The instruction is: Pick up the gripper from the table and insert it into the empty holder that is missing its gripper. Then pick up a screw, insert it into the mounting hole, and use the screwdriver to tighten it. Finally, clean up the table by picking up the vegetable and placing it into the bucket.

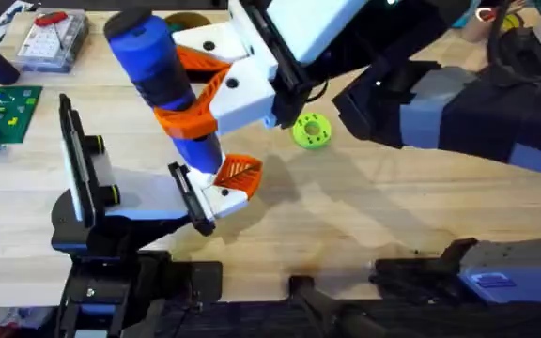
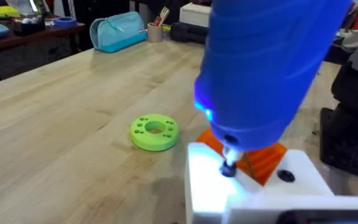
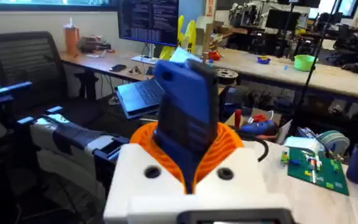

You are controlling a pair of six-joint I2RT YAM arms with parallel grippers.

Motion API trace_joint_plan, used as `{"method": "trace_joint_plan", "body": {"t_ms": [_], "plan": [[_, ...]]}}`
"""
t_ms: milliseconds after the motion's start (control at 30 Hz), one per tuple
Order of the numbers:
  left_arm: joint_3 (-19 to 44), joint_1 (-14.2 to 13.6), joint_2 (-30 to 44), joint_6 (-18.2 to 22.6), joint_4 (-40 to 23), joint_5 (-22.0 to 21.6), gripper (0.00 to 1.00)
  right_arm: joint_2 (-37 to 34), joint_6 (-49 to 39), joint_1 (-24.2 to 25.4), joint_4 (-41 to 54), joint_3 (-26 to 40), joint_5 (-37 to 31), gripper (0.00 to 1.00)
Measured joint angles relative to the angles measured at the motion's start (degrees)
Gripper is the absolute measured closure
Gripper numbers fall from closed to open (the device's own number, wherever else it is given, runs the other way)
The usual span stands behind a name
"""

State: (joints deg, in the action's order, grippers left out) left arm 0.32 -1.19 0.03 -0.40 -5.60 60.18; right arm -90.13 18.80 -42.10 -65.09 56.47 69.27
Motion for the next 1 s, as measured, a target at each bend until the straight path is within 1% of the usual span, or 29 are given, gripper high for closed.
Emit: {"method": "trace_joint_plan", "body": {"t_ms": [367,800,900,1000], "plan": [[0.00,0.00,0.00,0.00,0.00,0.00,0.989,0.00,0.11,-0.66,0.02,-0.02,-2.04,0.976],[0.00,0.00,0.00,0.00,0.00,0.00,0.989,0.00,0.78,-0.48,-0.20,-0.01,-1.89,0.976],[0.00,0.00,0.00,0.00,-0.01,0.00,0.989,0.00,1.75,0.00,-0.26,0.03,-0.52,0.976],[0.00,0.00,0.00,0.00,-0.01,0.00,0.989,0.00,2.59,1.00,-0.02,0.72,2.42,0.976]]}}
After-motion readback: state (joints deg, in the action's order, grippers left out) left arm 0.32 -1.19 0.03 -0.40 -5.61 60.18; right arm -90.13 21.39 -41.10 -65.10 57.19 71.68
